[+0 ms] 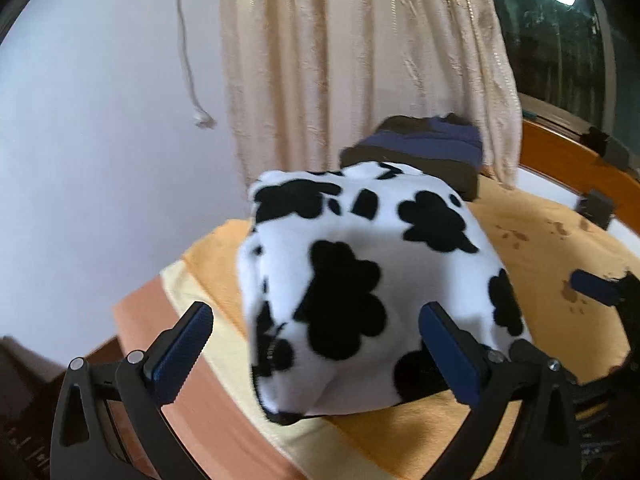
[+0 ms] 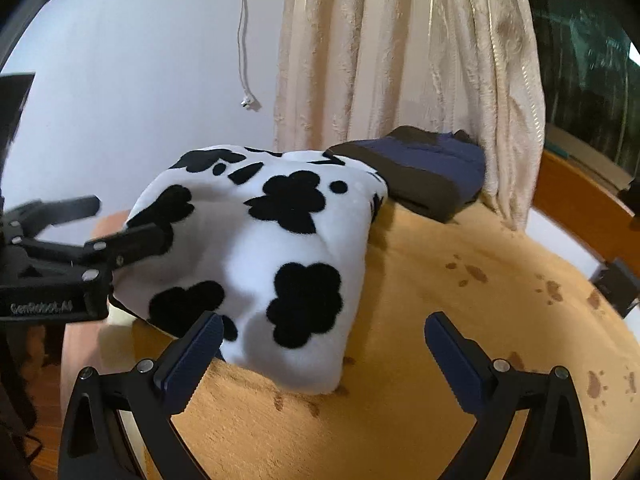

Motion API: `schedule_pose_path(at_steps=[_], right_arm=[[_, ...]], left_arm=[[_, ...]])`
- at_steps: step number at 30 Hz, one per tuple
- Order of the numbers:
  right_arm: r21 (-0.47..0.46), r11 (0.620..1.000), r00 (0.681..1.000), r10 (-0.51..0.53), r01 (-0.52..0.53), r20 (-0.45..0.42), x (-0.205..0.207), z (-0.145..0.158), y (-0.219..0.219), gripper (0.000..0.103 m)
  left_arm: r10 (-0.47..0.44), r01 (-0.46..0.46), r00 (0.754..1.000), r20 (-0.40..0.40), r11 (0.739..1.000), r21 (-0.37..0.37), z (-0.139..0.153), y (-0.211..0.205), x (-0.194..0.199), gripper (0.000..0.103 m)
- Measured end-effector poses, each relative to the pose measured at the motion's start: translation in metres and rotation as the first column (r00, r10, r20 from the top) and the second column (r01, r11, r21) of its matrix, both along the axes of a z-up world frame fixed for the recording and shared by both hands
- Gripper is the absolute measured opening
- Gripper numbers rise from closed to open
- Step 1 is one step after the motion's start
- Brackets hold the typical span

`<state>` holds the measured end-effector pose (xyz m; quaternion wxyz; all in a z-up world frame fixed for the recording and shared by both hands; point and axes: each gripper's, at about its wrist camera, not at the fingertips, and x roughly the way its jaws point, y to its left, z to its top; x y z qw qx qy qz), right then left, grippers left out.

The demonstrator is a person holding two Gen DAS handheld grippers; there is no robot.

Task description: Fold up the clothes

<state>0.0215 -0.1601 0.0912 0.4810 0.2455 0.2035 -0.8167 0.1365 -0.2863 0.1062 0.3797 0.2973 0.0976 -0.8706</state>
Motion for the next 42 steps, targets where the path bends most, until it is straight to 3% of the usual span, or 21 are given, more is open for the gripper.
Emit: schedule_pose_path(at_steps=[6,15,33,42], right_arm=[[-0.021,1.0,1.0,-0.021,0.02,-0.012,0.005,0.011,0.01,0.102],[-0.022,0.999,0.999,-0.036,0.035,-0.039,0.011,0.022,0.025,0.102],[-0.013,0.999,0.999,-0.034,0.034,-0.031,0.01,0.017,0.023,0.102],[0.008,1.0,0.998,-0.028,0.029,-0.064,0.011,0.013,0.02,0.102]], left_arm=[[0.038,-0.037,0.999,0.017,0.999,-0.031,0.011,0.014,0.005,0.103],[0.014,-0.014,1.0,0.006,1.0,0.002,0.018,0.028,0.005,0.103],[0.01,-0.011,1.0,0.017,0.997,0.081,0.01,0.017,0.003,0.103],[0.023,-0.025,0.999,0.027,0.997,0.071,0.012,0.018,0.001,0.103]])
